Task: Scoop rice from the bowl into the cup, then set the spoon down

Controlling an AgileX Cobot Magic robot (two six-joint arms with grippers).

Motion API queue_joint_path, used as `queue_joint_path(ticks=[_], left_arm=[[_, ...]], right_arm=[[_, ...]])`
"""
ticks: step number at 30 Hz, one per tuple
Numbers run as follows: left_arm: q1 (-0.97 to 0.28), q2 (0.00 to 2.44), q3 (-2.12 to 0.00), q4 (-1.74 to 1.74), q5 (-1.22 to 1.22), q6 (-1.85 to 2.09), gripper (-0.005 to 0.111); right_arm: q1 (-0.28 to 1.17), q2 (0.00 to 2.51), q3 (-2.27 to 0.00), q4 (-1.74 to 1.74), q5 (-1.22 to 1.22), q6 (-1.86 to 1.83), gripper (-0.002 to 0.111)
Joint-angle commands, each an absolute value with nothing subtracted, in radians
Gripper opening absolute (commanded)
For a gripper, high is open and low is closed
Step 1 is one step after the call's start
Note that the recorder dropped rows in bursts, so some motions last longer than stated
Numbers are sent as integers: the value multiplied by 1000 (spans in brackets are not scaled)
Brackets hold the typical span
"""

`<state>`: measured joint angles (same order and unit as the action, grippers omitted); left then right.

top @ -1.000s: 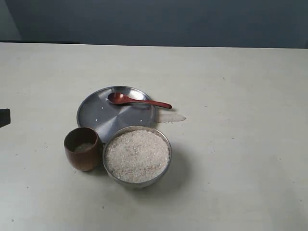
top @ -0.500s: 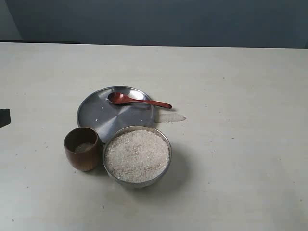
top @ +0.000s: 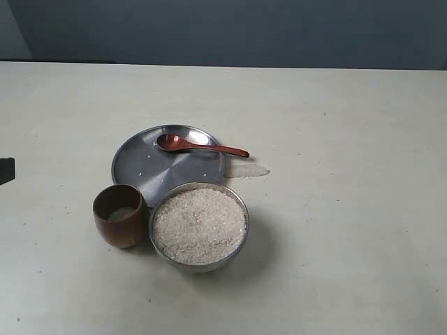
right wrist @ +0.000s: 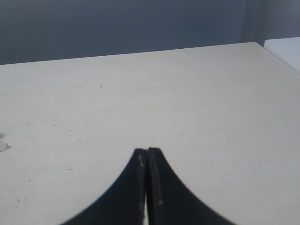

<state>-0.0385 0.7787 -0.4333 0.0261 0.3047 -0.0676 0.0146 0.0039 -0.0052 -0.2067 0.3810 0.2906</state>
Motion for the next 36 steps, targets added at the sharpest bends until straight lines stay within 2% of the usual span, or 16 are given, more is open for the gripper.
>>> queue_joint_path(ticks=[1, 7, 36], left_arm=[[-41, 783, -442, 31, 296, -67, 0], [-41, 783, -442, 31, 296, -67, 0], [-41, 783, -442, 31, 292, -67, 0]], right_arm=[[9, 0, 0, -160, 369, 227, 0], [9, 0, 0, 18, 360, -44, 0], [9, 0, 0, -17, 360, -45, 0]])
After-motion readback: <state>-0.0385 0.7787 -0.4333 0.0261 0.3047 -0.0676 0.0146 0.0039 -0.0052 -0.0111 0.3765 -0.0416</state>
